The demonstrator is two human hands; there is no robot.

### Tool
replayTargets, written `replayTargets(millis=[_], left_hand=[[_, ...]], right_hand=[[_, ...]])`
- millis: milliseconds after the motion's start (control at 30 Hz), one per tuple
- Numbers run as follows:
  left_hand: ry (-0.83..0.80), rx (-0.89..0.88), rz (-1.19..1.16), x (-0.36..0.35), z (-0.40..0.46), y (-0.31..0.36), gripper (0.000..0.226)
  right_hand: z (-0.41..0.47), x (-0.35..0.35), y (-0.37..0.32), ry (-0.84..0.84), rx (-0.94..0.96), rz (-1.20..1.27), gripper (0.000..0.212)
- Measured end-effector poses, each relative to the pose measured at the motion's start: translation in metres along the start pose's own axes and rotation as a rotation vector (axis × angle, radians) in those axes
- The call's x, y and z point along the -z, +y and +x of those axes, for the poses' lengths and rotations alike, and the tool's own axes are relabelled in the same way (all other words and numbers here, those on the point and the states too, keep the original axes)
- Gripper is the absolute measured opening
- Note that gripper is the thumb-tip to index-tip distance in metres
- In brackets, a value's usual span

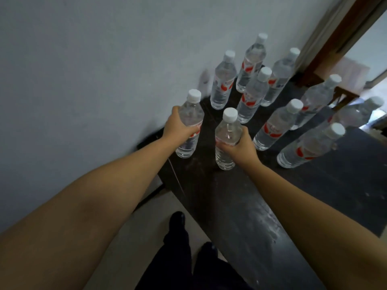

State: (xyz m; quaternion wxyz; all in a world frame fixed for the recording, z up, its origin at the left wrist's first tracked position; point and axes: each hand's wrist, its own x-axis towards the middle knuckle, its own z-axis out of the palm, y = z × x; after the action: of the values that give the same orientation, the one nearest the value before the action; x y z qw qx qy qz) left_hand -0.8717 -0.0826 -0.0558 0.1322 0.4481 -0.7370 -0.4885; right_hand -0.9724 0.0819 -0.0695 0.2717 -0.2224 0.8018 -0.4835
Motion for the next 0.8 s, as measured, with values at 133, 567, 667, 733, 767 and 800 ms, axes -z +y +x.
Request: replayTargets(millis=[133,567,667,733,767,800], left_hand=[[0.002,-0.077,-0.003,0.005,0.053,0.012,0.072],[-0.083,-0.217,-0.136,-0.005,0.110,-0.008,0.066],[-0.082,-0.224,-0.101,-0.006,0.110,-0.008,0.067],[-0.060,-0.212,-0.094,-0.005,0.108,-0.007,0.066],[-0.054,-0.207,-0.089,-0.004,0.107,-0.007,0.065],[-0.051,-0.205,-0.083,-0.004,0.106,-0.007,0.065]], right_hand=[[0.036,-0.013,-0.010,0.065,0.004,0.039,0.066],[0.077,-0.042,-0.009,0.133,-0.014,0.003,0.066],[0.074,-0.042,-0.008,0.140,-0.019,0.009,0.066],[0.074,-0.040,-0.005,0.128,-0.024,-0.002,0.070],[0.074,-0.039,-0.004,0.117,-0.027,-0.009,0.073],[0.074,-0.039,-0.003,0.105,-0.027,-0.011,0.075]])
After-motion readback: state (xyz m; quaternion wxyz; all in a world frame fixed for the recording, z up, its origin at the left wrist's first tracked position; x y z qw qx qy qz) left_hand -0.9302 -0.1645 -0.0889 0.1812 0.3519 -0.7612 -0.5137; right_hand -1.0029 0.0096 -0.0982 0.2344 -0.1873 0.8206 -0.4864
